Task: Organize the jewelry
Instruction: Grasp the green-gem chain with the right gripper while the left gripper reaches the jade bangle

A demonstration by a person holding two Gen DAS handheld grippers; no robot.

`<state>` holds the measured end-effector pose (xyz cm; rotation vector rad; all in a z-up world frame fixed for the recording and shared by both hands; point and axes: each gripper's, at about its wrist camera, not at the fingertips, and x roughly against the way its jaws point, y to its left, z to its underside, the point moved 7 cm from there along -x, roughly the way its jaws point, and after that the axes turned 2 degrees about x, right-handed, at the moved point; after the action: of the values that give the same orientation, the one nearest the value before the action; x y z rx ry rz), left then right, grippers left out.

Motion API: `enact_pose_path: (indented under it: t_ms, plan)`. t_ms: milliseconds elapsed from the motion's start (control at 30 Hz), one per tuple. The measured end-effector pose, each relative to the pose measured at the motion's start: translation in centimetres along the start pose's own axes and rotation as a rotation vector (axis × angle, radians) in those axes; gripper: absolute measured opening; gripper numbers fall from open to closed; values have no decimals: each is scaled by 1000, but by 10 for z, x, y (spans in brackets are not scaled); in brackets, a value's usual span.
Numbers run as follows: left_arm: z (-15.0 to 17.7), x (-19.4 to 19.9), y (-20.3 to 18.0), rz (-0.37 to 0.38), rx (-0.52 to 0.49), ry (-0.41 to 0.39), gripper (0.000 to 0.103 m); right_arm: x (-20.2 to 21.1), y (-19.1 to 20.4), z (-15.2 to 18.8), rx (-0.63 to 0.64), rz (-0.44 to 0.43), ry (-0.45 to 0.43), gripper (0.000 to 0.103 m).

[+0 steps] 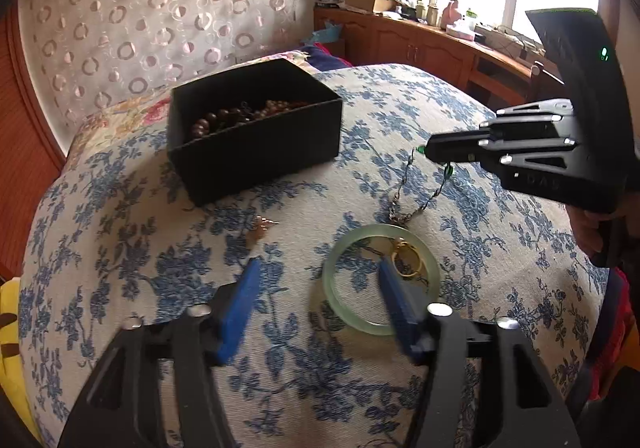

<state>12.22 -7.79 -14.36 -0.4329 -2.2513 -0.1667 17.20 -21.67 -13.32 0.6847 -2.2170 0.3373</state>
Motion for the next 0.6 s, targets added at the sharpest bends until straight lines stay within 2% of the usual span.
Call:
enact_pose_path:
  t_ms: [133,433,533,600]
  plan:
    - [-2,-1,-11,18,-10,-6,75,7,-6,-1,-8,13,-15,7]
    - [3,-18,-32,58,-46,51,76,17,-10,-5,-15,26,-40,7]
    - [6,-21,-34,54,-63,62,82,19,-9,-8,-11,27,-45,7]
    - [6,-22,-36,48,-74,64,82,19,-7,-9,-10,27,-48,7]
